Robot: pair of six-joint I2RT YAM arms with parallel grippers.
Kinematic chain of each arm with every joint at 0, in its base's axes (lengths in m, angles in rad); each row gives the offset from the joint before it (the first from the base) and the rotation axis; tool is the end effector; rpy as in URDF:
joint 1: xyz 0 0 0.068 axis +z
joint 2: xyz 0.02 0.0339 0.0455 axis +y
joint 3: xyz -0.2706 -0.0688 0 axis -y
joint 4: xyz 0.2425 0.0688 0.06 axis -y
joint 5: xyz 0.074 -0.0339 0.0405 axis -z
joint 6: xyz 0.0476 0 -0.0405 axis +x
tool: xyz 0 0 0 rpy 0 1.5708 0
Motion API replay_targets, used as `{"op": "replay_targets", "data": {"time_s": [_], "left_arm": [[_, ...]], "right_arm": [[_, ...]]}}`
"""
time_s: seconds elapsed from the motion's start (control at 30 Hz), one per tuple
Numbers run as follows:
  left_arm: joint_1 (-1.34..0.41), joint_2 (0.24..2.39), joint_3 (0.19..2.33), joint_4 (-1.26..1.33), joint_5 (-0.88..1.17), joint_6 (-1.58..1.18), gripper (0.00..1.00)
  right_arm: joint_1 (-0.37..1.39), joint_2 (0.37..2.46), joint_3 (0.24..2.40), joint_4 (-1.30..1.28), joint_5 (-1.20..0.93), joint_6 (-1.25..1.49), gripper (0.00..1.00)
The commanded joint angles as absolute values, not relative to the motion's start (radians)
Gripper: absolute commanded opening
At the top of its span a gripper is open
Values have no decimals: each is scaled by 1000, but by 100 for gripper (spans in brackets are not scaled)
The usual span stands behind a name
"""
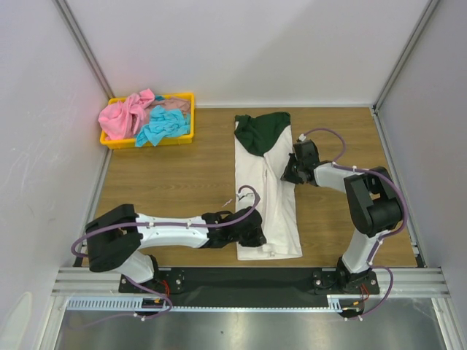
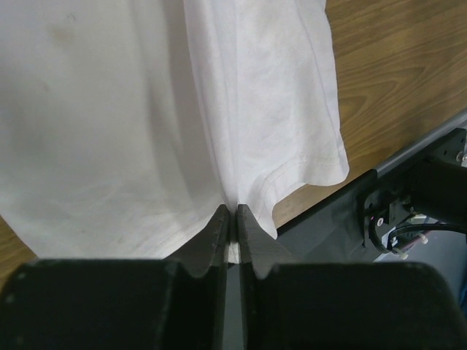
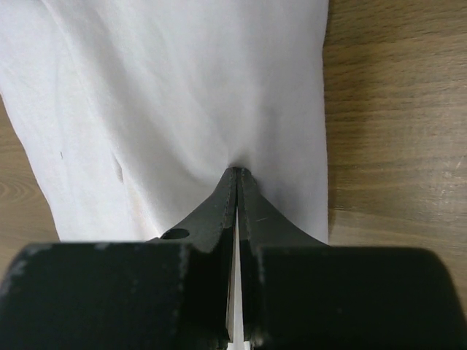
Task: Fold and stack the t-shirts
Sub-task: Fold the tshirt
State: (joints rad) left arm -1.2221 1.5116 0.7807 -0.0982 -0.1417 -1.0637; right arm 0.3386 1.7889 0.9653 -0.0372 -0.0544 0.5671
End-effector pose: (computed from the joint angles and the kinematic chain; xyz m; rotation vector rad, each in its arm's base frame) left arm 0.1110 -0.2857 0.1771 0.1334 2.5824 -0.8384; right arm 0.3449 0.1242 0.1484 0.2585 2.4731 0.4641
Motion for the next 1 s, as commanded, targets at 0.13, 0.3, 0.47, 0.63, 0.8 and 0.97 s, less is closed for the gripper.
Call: {"op": "replay_targets", "data": {"time_s": [0.13, 0.3, 0.47, 0.63, 0.8, 0.97], "left_arm": [[-1229, 1529, 810, -132, -80, -1051, 24], [-1213, 1539, 810, -92, -74, -1042, 36], [-1204, 1528, 824, -80, -119, -1023, 36], [-1203, 1525, 859, -113, -212, -1000, 38], [-1204, 1572, 902, -124, -247, -980, 38], [-1204, 1615, 948, -166, -305, -954, 39]], "right_arm": [[337, 1773, 980, -143, 20, 512, 0], [342, 1750, 980, -163, 11, 502, 0], [350, 1715, 976, -184, 9, 494, 0], [350, 1667, 974, -201, 11, 488, 0], [359, 1625, 971, -218, 9, 491, 0], [364, 1605, 957, -221, 9, 483, 0]]}}
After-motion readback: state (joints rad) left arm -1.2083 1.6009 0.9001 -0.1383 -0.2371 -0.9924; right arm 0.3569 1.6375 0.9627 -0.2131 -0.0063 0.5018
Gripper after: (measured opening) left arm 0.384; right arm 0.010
